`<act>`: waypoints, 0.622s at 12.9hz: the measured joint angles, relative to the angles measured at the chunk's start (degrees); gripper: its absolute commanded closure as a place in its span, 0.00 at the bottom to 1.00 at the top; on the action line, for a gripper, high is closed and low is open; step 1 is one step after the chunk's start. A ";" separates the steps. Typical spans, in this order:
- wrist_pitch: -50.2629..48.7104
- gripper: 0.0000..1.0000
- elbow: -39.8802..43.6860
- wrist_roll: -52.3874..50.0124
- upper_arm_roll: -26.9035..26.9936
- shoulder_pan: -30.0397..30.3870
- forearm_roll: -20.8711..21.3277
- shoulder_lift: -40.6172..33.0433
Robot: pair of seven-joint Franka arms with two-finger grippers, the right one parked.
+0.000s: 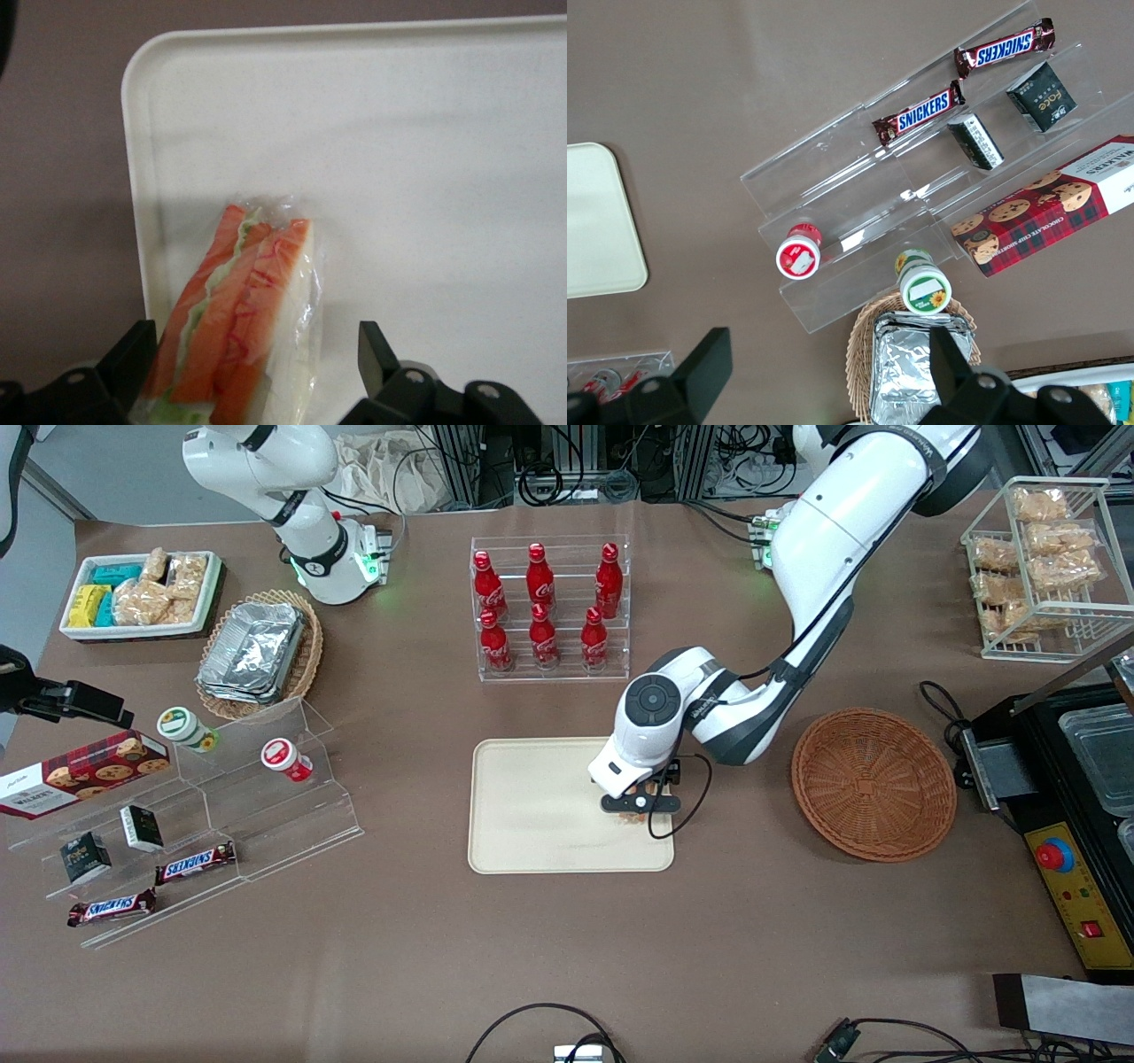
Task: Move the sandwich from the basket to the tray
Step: 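Lower the held sandwich onto the cream tray, then open the left gripper to release the sandwich and lift away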
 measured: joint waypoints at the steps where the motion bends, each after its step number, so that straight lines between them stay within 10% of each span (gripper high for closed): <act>1: -0.50 0.00 0.37 0.00 0.12 0.54 0.00 -0.47; 8: -6.27 0.00 2.06 -0.10 0.22 6.72 -0.03 -7.48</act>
